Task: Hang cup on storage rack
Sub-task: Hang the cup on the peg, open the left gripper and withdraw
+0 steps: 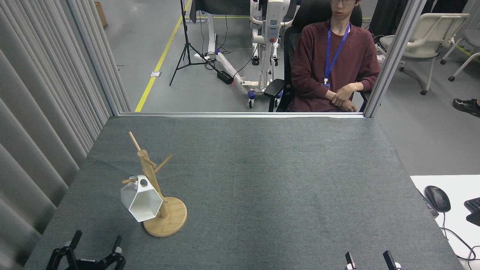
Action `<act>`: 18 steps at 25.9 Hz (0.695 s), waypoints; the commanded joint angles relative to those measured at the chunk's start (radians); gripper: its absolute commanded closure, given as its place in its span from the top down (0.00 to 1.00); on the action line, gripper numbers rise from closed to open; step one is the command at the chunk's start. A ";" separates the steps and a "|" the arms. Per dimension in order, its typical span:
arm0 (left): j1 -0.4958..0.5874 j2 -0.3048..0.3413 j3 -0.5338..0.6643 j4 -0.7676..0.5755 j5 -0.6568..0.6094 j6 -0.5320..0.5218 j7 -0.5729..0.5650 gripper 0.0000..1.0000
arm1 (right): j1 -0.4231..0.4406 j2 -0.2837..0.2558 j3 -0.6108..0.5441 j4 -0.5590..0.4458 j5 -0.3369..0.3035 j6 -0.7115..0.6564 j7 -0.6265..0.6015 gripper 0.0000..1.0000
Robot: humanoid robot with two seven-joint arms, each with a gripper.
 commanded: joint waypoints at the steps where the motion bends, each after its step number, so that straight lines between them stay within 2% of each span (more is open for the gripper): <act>1: 0.084 -0.002 0.029 -0.054 0.171 -0.070 0.000 1.00 | 0.024 -0.004 0.000 -0.007 -0.033 -0.024 -0.001 0.99; 5: 0.124 0.001 0.030 -0.063 0.185 -0.091 0.000 1.00 | 0.080 -0.002 -0.028 -0.039 -0.047 -0.067 -0.025 0.99; 18: 0.126 0.003 -0.026 -0.061 0.180 -0.111 -0.002 1.00 | 0.104 -0.008 -0.064 -0.047 -0.044 -0.001 -0.034 0.99</act>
